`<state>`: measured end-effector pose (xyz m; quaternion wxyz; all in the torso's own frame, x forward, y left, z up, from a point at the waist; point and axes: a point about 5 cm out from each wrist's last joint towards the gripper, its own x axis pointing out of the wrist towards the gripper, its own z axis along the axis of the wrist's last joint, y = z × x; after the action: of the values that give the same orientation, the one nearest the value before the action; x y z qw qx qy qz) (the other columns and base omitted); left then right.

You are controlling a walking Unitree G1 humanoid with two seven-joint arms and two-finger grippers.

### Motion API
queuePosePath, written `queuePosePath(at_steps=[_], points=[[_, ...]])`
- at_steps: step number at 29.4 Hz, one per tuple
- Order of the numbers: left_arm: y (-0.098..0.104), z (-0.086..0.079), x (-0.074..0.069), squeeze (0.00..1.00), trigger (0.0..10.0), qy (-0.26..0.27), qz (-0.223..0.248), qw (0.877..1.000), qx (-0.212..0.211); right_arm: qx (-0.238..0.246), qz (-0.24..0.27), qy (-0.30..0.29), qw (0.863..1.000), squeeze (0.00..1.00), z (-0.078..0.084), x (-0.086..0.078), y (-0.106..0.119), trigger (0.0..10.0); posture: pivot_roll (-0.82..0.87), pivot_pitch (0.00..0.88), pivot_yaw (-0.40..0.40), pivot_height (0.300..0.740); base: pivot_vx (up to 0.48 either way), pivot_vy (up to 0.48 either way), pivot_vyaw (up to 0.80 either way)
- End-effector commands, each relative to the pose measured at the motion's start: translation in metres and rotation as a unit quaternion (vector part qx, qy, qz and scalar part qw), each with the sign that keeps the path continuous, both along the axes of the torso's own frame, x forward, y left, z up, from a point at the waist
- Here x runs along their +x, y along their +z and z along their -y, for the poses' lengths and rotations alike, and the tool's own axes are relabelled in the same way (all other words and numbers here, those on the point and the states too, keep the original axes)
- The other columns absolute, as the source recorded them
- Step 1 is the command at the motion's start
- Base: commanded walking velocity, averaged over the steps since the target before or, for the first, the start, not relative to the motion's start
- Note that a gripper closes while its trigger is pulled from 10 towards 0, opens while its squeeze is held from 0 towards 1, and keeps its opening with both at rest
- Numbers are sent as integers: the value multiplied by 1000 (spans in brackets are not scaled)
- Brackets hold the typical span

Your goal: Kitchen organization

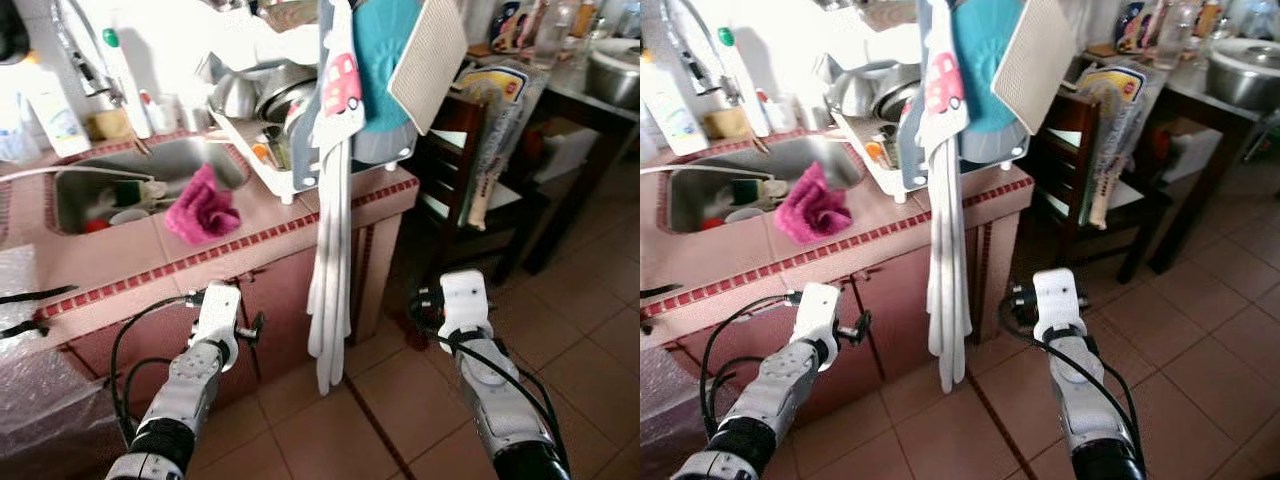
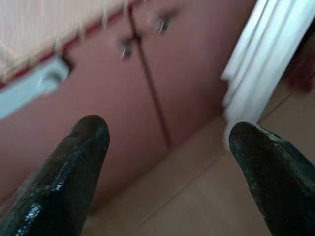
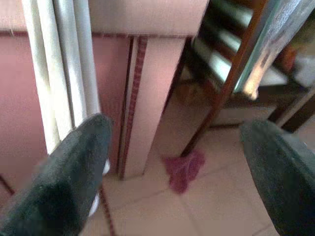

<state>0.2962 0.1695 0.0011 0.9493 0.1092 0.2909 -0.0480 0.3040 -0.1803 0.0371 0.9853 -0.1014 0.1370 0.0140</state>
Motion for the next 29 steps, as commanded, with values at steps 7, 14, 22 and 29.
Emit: queuePosePath(at_steps=[7, 14, 22, 29], points=[[-24, -7, -16, 0, 10000, -7, -74, 994, 85, 25, -125, -37, 991, 0, 11, -22, -47, 10000, 2, 0, 4, 740, 0, 0, 0], [-31, -2, -22, 0, 10000, -39, -106, 987, 117, 58, -223, -81, 970, 0, 17, -58, -81, 10000, -8, 0, -2, 740, 0, 0, 0], [-44, -5, -38, 0, 10000, -49, -172, 974, 139, 53, -287, -80, 953, 0, 26, -93, -103, 10000, -8, 0, -3, 740, 0, 0, 0], [-45, -5, -40, 0, 10000, -44, -185, 973, 133, 26, -308, -73, 948, 0, 33, -105, -109, 10000, -9, 0, -4, 740, 0, 0, 0]])
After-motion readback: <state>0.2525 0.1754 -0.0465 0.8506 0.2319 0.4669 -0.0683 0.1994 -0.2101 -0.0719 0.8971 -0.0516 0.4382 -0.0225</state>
